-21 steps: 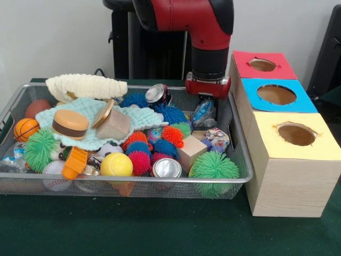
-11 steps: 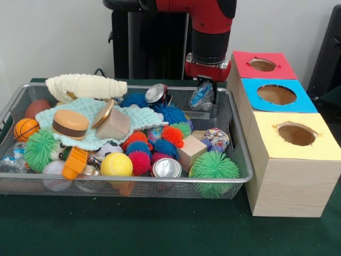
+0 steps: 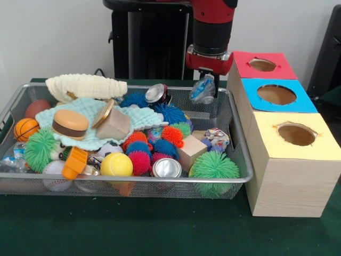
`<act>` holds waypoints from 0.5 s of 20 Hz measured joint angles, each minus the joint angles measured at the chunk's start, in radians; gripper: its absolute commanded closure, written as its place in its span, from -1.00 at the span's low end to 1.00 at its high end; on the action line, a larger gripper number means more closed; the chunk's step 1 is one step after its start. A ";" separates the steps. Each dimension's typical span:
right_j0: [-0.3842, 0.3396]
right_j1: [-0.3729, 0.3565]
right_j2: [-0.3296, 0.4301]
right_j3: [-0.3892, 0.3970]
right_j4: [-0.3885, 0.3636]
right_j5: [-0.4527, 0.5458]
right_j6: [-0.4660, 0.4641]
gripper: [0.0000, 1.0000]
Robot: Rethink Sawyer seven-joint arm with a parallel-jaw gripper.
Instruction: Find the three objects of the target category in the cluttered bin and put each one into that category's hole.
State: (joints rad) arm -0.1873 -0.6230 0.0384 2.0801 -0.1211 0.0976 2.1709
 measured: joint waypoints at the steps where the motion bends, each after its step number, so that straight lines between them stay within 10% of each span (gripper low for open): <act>1: 0.000 -0.005 0.000 0.003 0.003 0.004 0.000 1.00; 10: 0.010 -0.058 0.000 0.008 0.048 0.062 0.000 1.00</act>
State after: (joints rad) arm -0.1770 -0.6814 0.0387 2.0880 -0.0727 0.1591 2.1709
